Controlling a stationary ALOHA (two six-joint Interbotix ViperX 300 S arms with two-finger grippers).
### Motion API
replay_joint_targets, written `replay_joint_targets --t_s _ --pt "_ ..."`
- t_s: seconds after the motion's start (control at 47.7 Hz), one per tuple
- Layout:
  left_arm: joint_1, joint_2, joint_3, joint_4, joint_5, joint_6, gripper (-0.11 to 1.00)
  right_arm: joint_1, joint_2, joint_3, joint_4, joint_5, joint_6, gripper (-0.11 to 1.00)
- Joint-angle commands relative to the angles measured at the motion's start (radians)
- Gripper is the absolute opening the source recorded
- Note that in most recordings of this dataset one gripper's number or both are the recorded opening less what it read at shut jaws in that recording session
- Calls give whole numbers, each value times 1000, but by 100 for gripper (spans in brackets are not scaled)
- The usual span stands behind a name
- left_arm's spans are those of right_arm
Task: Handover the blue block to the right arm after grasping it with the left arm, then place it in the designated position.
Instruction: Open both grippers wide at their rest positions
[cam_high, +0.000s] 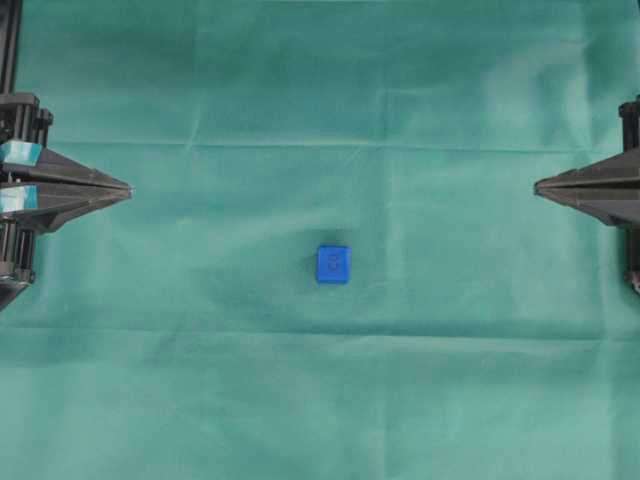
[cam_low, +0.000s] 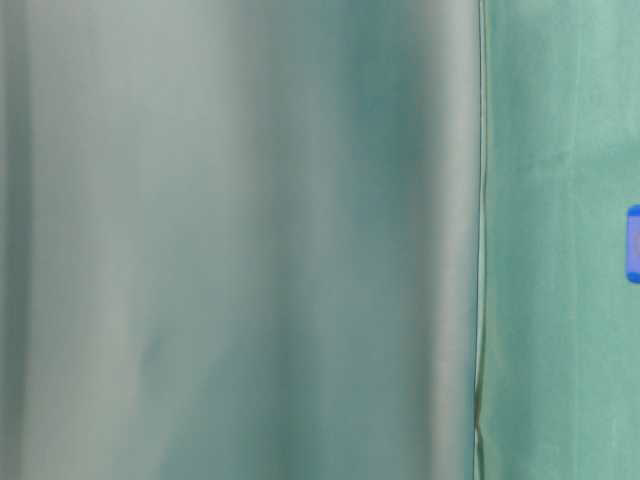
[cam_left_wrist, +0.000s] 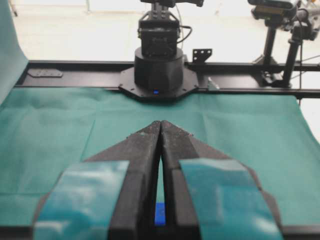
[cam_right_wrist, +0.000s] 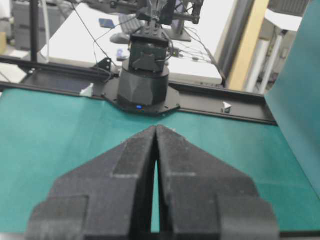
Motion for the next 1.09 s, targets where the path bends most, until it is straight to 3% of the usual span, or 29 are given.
replay_joint_targets --t_s 0.0,0.629,0.734,0.839,1.007,1.07 --pt "2 20 -23 -3 28 5 2 3 6 -14 6 -5 9 0" --pt "0 15 -40 2 69 11 2 -2 17 -26 23 35 14 0" --pt "2 15 -40 2 69 9 9 -2 17 -26 21 38 14 3" --pt "2 15 -41 2 67 8 30 -2 17 -28 29 38 14 25" --pt "0 18 -41 2 69 8 78 -6 17 -28 41 40 12 76" --pt "2 17 -40 2 71 8 92 -11 17 -29 44 40 12 90"
